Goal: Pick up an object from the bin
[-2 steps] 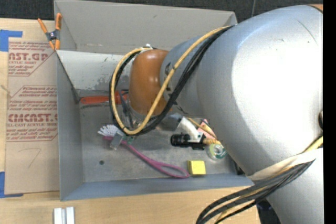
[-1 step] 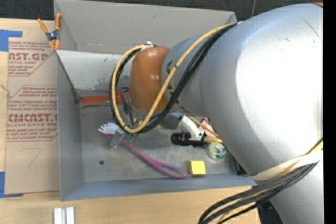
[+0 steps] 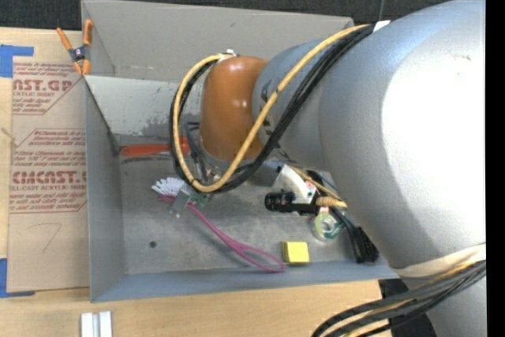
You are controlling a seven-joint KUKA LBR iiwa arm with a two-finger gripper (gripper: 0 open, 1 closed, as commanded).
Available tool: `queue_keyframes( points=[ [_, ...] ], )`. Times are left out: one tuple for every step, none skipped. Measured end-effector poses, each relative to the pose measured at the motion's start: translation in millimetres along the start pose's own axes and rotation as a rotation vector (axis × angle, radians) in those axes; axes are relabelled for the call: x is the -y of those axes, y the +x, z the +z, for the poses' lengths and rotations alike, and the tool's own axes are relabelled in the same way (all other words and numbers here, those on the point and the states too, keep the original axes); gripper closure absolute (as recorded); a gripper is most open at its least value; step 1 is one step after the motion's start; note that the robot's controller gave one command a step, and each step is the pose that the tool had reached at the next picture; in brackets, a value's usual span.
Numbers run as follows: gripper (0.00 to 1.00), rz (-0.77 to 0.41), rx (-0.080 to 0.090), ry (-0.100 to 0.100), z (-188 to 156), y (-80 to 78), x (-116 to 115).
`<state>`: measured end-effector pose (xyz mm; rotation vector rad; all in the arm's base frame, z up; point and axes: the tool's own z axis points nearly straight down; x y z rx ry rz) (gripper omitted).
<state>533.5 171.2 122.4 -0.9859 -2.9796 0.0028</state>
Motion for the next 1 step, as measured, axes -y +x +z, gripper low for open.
queue_keyframes(
  points=[
    [1.00, -0.002, 0.003, -0.005, -21.5, -0.7, -1.8]
  ],
)
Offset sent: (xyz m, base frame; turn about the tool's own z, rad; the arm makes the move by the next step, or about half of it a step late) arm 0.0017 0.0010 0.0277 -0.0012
